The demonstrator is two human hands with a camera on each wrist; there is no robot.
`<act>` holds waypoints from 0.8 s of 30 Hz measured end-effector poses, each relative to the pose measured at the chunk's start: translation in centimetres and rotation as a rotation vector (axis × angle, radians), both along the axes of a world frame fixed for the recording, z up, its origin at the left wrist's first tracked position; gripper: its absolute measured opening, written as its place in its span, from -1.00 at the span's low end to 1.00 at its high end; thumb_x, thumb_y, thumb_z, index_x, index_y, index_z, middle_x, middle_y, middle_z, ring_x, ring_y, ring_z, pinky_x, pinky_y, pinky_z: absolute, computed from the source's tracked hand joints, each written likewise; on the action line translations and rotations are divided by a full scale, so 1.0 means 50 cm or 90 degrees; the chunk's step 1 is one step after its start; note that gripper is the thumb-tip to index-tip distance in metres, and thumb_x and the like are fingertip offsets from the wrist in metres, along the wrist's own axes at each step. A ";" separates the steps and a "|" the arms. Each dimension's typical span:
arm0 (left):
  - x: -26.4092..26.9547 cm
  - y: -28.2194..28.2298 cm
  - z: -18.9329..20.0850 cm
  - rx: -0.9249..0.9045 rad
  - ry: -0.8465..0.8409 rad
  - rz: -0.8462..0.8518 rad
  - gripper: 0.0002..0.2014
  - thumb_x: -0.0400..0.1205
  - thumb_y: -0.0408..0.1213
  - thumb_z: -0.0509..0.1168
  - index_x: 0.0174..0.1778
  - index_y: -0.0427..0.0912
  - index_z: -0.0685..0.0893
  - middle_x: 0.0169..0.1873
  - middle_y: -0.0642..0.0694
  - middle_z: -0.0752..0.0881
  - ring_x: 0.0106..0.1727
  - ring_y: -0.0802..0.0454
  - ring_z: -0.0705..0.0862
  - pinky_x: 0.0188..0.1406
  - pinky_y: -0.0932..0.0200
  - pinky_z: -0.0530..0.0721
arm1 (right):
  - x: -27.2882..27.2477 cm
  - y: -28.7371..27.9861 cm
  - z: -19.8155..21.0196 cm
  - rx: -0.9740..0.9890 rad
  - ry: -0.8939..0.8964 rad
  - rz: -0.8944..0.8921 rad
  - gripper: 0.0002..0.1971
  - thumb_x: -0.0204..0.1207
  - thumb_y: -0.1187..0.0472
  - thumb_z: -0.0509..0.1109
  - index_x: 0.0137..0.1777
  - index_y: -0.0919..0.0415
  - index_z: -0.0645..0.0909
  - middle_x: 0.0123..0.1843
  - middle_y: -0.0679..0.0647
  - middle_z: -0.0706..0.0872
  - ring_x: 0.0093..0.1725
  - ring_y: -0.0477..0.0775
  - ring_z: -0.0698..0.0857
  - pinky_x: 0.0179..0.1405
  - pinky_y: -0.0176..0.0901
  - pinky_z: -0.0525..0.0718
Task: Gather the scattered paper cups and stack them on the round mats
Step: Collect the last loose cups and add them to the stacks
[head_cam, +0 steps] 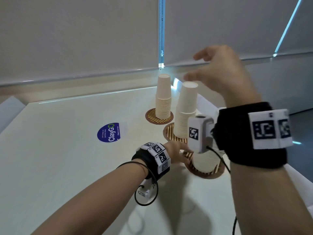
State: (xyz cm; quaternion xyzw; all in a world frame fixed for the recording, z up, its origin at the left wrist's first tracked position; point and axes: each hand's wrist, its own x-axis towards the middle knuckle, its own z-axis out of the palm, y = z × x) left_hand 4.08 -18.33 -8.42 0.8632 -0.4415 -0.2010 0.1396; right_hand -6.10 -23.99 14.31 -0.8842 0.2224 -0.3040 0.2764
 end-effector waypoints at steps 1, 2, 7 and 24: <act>-0.015 0.005 0.005 0.014 -0.001 -0.020 -0.57 0.59 -0.18 0.36 0.40 -0.08 0.58 0.35 -0.10 0.61 0.34 -0.09 0.58 0.42 0.00 0.49 | -0.023 -0.015 0.004 0.017 0.066 -0.001 -0.45 0.28 0.11 0.62 0.30 0.08 0.61 0.07 -0.01 0.57 0.04 0.01 0.56 0.04 -0.19 0.46; -0.024 0.009 0.001 0.025 -0.008 -0.034 -0.62 0.57 -0.14 0.33 0.32 -0.02 0.63 0.29 -0.08 0.66 0.28 -0.08 0.62 0.39 0.00 0.52 | -0.041 -0.029 0.004 0.032 0.140 -0.004 -0.42 0.24 0.10 0.65 0.29 0.09 0.61 0.05 -0.01 0.58 0.00 0.02 0.56 0.01 -0.19 0.44; -0.058 0.027 -0.024 -0.024 -0.042 -0.052 -0.63 0.44 -0.05 0.24 0.13 -0.01 0.71 0.10 -0.01 0.74 0.11 -0.06 0.69 0.21 0.05 0.62 | -0.059 -0.073 -0.060 0.056 0.419 -0.009 -0.29 0.23 0.12 0.66 0.41 0.01 0.50 0.25 0.04 0.59 0.11 0.06 0.45 0.08 -0.13 0.37; -0.128 0.068 0.000 0.028 -0.027 -0.066 -0.51 0.59 -0.40 0.24 0.49 -0.14 0.48 0.46 -0.14 0.50 0.47 -0.13 0.46 0.48 0.07 0.36 | -0.027 -0.082 -0.162 0.089 0.377 -0.004 -0.39 0.25 0.35 0.62 0.32 0.15 0.51 0.34 0.16 0.60 0.18 0.25 0.59 0.06 -0.10 0.49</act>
